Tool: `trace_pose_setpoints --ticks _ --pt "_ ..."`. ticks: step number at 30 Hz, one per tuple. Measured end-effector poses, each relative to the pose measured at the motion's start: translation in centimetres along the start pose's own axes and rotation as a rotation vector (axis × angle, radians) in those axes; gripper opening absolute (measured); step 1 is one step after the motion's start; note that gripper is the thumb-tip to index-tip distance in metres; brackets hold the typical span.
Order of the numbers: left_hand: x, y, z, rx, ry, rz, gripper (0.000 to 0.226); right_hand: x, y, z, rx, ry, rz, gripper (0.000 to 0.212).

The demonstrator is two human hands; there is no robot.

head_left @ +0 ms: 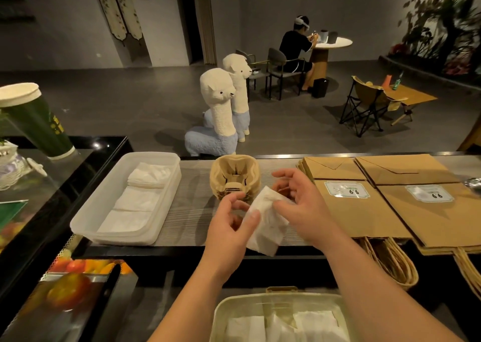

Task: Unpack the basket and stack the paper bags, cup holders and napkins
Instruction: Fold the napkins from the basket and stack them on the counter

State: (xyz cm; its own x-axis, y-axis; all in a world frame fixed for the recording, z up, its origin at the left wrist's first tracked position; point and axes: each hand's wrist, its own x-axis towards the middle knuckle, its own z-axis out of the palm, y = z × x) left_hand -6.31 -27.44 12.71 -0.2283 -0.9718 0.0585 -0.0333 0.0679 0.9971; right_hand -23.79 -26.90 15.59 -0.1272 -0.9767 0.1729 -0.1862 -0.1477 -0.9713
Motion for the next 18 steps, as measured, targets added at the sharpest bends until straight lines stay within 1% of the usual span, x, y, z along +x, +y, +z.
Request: trace_pose_setpoints --ticks 1,2,4,6,7,9,10,11,13,15,16,18 --pt "-0.2 0.4 -0.2 0.049 -0.073 -0.017 0.048 0.0 -0.7 -0.1 0.005 -0.031 -0.033 0.057" --pt "-0.4 0.9 -0.1 0.084 -0.116 -0.032 0.048 0.0 -1.4 -0.1 0.003 -0.060 -0.064 0.060" --pt "-0.7 1.8 0.1 0.072 -0.126 -0.074 0.035 -0.1 -2.4 0.0 0.011 -0.104 -0.082 0.062" --pt "-1.0 2.1 0.4 -0.058 -0.083 -0.121 0.028 -0.3 -2.6 0.2 0.066 -0.089 -0.055 0.061" --pt "-1.2 2.1 0.6 -0.148 -0.042 -0.141 0.028 -0.7 -2.4 0.4 0.118 -0.068 -0.005 0.060" --pt "-1.5 2.1 0.8 -0.340 0.041 -0.175 0.034 -1.8 -1.6 1.0 0.298 -0.051 0.183 0.059" --pt "-1.6 2.0 0.8 -0.406 0.080 -0.184 0.037 -2.4 -1.0 1.4 0.380 -0.069 0.281 0.059" --pt "-1.7 1.7 0.8 -0.445 0.114 -0.185 0.039 -3.1 -0.5 2.0 0.406 -0.086 0.335 0.057" --pt "-1.8 1.1 0.7 -0.487 0.153 -0.188 0.041 -3.8 0.4 2.9 0.333 -0.059 0.336 0.051" --pt "-1.8 0.7 0.4 -0.490 0.164 -0.185 0.040 -3.6 0.6 3.0 0.231 0.011 0.276 0.046" --pt "-1.6 0.6 -0.1 -0.467 0.159 -0.167 0.038 -3.3 0.5 2.8 0.167 0.016 0.232 0.045" --pt "-1.0 0.3 -1.3 -0.355 0.153 -0.091 0.037 -2.4 0.1 2.1 -0.007 -0.052 0.134 0.046"
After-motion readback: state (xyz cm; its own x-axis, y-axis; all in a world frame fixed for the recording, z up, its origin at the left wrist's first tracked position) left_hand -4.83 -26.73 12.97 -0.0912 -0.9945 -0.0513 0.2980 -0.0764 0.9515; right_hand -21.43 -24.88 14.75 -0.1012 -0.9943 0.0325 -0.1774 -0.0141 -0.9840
